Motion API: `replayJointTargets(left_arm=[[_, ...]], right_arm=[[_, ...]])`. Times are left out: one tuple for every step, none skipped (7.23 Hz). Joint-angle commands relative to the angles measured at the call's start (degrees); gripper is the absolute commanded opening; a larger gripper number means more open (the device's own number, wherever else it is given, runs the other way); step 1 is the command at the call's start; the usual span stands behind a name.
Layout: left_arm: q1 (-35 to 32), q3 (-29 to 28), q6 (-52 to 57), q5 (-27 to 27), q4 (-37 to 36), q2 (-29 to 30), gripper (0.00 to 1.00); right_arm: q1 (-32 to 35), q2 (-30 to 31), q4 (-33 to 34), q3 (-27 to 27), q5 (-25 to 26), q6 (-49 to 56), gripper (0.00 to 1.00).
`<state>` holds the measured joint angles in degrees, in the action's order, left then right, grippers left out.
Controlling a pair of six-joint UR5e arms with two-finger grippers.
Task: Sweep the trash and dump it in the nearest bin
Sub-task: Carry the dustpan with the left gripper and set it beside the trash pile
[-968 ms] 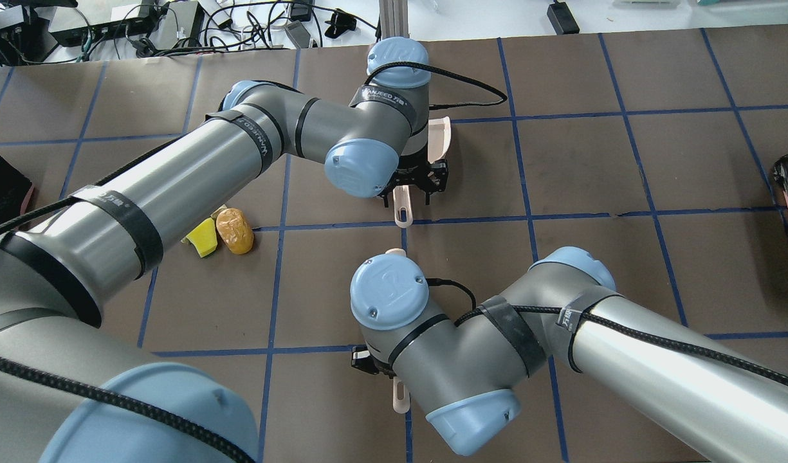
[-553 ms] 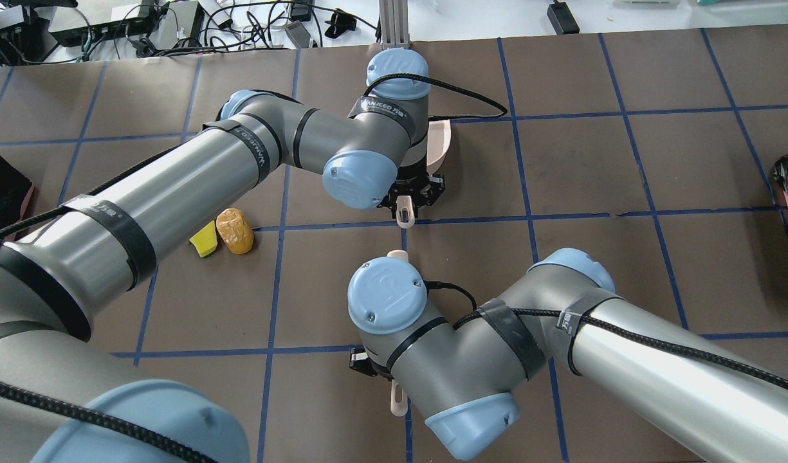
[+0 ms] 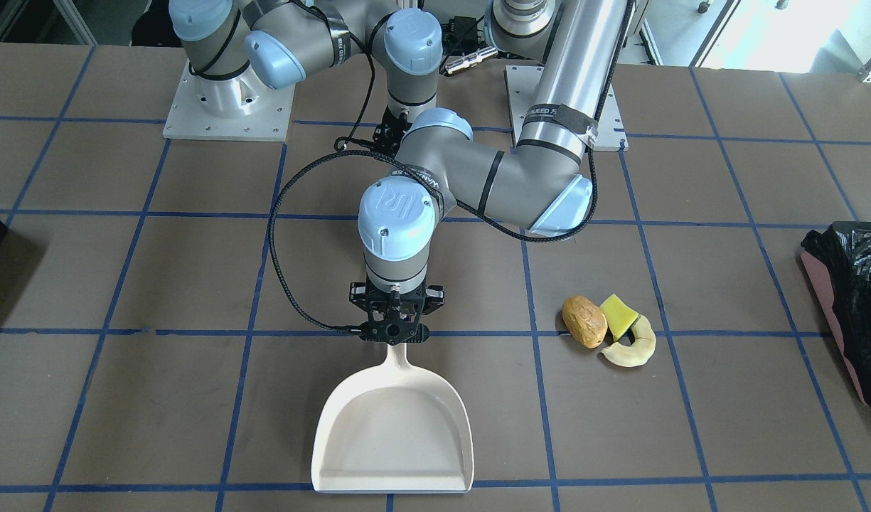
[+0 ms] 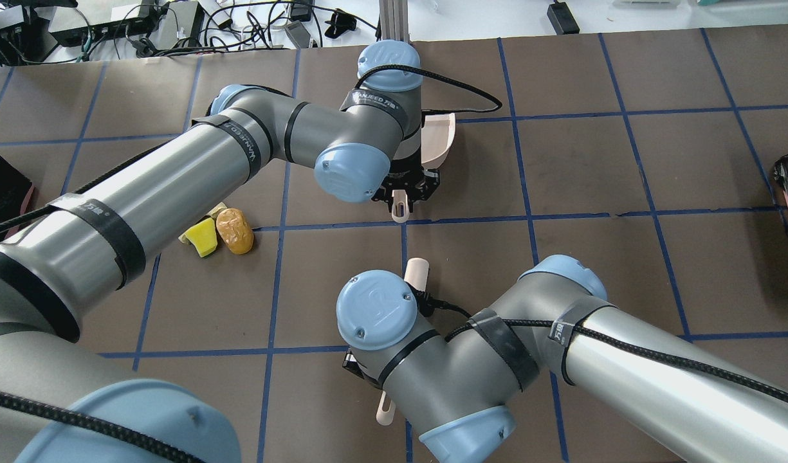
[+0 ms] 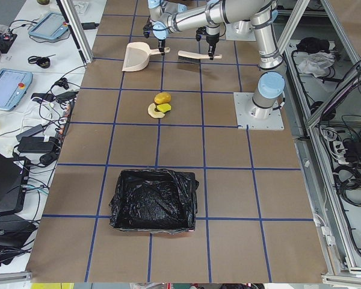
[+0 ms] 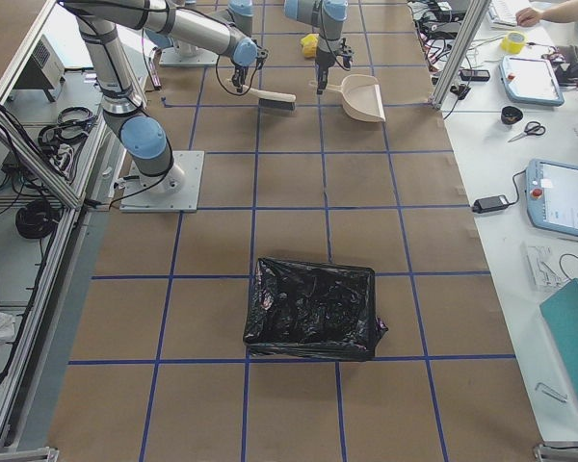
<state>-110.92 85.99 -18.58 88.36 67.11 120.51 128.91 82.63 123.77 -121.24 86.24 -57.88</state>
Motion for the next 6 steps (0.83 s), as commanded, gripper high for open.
replayJointTargets(left_arm=[[5.0,-0.1,10.8,0.8,2.4,-2.8,0.00],[7.5,-0.1,17.1,4.1,4.4,-4.5,0.00],[9.9,0.1,25.4,7.3,7.0,-6.1,0.00],[12.2,0.7,33.7,9.6,7.8,-7.8,0.00],[15.1,0.9,39.9,10.2,8.4,-9.1,0.00],[17.8,1.0,48.6,10.2,8.5,-10.1,0.00]], right_arm=[[0.3,0.1,0.7,0.6,-0.1,-10.5,0.00],[0.3,0.4,0.9,0.6,0.2,-15.4,0.00],[0.3,0.9,0.2,0.6,0.6,-18.6,0.00],[0.4,1.1,0.1,0.7,0.9,-21.7,0.00],[0.3,1.4,0.2,0.7,0.5,-22.0,0.00],[0.3,1.5,0.3,0.8,0.3,-22.0,0.00]])
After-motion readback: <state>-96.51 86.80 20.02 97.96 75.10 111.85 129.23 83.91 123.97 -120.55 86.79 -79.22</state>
